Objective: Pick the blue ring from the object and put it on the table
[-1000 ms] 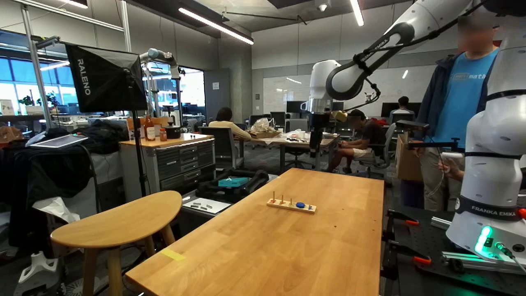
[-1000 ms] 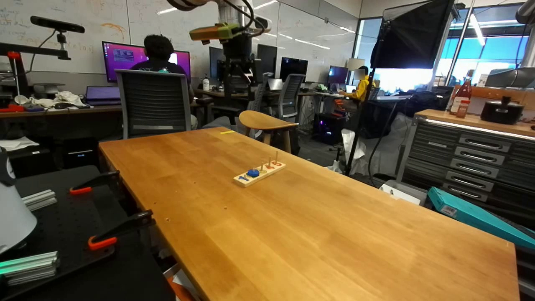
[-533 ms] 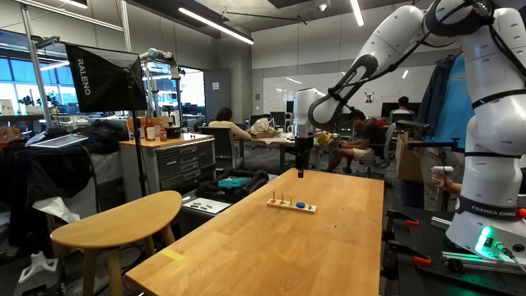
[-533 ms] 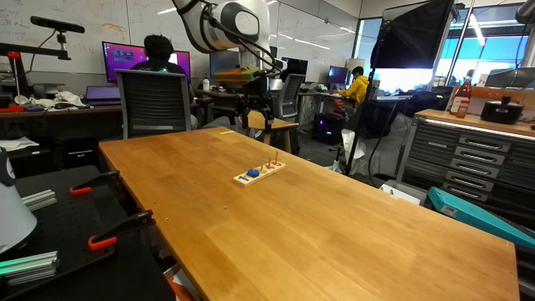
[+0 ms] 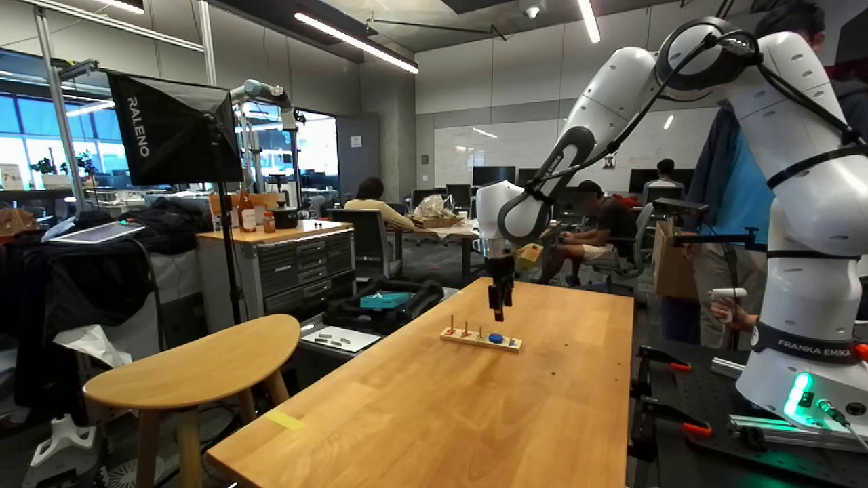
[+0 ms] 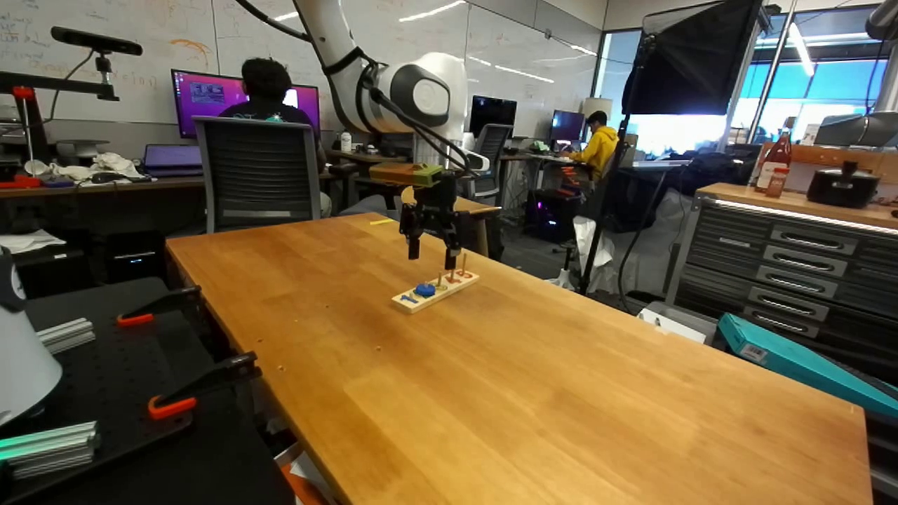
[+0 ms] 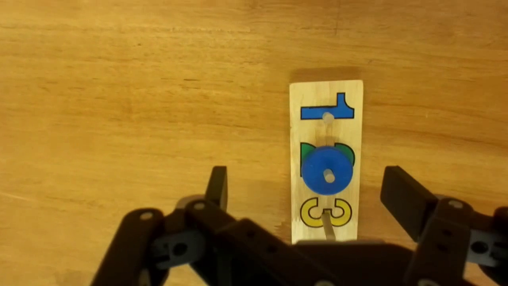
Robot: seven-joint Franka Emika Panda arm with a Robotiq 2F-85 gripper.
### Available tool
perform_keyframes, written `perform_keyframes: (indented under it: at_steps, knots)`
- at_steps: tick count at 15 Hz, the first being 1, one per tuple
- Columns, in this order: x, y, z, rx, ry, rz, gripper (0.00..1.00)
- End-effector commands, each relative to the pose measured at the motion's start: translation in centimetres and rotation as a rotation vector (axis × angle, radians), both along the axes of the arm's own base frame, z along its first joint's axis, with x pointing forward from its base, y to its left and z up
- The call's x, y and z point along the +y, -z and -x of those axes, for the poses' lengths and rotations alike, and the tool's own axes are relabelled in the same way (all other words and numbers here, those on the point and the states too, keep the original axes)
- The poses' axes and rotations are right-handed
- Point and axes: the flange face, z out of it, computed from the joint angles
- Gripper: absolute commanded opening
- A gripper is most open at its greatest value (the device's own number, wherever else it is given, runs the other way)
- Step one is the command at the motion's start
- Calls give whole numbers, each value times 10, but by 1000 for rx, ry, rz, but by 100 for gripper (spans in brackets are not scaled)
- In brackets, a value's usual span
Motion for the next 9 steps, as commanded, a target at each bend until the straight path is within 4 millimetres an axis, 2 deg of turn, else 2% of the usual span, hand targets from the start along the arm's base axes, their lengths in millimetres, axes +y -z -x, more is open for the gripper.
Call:
perform_keyframes:
  at_steps: [1,9]
  knots:
    - [-1,22,-3,19,3,24,100]
    - [10,53,-2,-31,-31,3,100]
